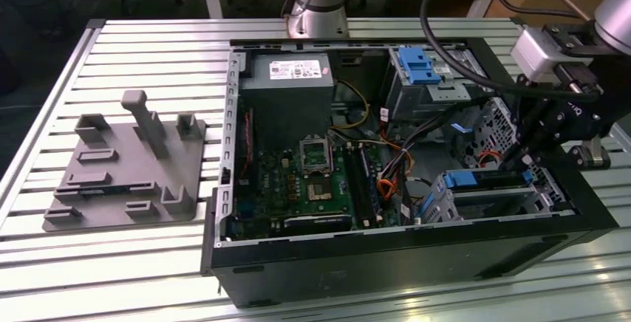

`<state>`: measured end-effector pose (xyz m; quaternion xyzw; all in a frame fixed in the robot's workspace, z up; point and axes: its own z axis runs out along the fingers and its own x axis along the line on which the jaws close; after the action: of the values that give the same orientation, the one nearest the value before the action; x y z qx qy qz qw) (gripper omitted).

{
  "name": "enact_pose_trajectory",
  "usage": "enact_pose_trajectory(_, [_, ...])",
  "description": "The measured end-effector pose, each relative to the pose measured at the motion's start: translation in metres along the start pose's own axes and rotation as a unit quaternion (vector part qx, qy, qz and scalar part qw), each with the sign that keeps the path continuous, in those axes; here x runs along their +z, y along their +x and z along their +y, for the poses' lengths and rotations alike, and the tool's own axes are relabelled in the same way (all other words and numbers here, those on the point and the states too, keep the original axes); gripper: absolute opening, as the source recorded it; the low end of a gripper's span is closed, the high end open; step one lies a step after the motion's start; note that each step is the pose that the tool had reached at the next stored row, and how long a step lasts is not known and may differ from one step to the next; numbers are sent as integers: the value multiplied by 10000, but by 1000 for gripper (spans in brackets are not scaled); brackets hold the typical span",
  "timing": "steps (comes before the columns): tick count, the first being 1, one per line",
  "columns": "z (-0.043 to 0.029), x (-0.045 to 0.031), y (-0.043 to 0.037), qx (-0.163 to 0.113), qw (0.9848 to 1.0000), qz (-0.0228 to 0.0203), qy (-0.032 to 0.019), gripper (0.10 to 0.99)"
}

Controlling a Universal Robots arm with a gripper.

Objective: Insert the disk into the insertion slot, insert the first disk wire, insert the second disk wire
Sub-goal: 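Insert the first disk wire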

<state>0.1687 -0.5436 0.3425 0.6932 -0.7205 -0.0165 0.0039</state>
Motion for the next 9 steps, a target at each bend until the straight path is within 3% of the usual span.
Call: enact_pose_trajectory(9, [-1, 31, 6, 0, 10000, 0, 0, 165])
